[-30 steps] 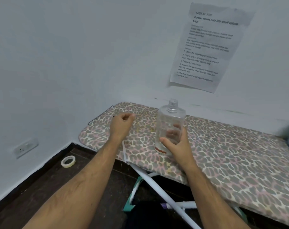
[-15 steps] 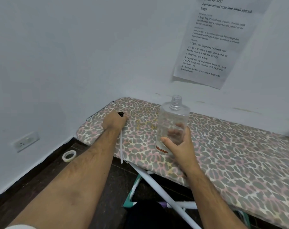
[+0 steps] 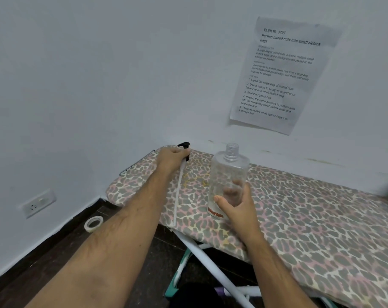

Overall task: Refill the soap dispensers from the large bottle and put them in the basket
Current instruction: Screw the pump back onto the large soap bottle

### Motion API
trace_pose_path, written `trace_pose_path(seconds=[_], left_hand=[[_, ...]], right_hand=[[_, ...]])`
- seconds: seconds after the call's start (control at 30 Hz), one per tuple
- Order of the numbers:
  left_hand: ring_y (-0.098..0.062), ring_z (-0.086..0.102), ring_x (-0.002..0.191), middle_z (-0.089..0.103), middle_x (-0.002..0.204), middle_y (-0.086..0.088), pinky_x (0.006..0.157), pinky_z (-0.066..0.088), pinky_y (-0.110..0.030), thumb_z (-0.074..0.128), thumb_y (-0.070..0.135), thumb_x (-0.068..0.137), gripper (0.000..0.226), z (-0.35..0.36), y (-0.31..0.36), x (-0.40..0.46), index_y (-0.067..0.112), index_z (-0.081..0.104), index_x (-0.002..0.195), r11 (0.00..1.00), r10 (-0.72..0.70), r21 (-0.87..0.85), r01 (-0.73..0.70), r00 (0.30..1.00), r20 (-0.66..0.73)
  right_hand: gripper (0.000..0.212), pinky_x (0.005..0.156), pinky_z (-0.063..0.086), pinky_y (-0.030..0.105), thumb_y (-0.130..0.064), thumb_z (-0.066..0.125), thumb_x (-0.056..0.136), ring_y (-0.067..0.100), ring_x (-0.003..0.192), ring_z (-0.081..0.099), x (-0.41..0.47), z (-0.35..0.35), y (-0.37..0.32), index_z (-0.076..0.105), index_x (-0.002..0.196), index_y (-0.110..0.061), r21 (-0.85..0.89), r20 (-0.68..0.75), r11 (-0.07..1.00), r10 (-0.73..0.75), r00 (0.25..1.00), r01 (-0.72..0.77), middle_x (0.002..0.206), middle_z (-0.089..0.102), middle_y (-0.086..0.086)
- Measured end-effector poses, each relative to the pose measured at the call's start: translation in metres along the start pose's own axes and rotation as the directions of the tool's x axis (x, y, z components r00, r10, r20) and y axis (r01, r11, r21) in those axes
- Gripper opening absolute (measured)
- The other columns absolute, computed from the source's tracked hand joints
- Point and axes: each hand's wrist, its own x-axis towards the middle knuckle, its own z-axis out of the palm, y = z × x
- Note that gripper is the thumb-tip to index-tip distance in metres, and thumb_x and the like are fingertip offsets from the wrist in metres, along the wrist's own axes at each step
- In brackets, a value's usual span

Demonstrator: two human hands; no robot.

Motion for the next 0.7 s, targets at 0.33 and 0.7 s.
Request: trace_pose_path(seconds=[0.33, 0.7], left_hand=[[-0.017, 0.059, 0.07, 0.069, 0.074, -0.004, 0.073, 0.053, -0.037, 0.074, 0.03, 0.089, 0.019, 0.006, 0.132, -0.029, 0.015, 0.075, 0.077, 0.912, 0.327, -0.252, -0.323, 0.945, -0.025], [-0.005, 0.064, 0.072, 0.071, 0.078, 0.007, 0.079, 0.053, -0.025, 0.068, 0.025, 0.093, 0.02, 0.012, 0.226, -0.067, 0.007, 0.075, 0.098, 0.737, 0.523, -0.37, -0.566, 0.824, -0.219]], right_hand=[[0.054, 0.088, 0.057, 0.035, -0.039, 0.082, 0.077, 0.004, 0.101, 0.066, -0.002, 0.002, -0.001, 0.045, 0.115, -0.052, -0.077, -0.019, 0.997, -0.007, 1.0, 0.006, 0.112, 0.066, -0.014], [0.074, 0.094, 0.054, 0.037, -0.04, 0.081, 0.078, 0.011, 0.108, 0.063, 0.0, 0.004, -0.003, 0.041, 0.139, -0.028, -0.084, -0.033, 0.995, 0.053, 0.998, -0.056, 0.126, 0.061, -0.008]])
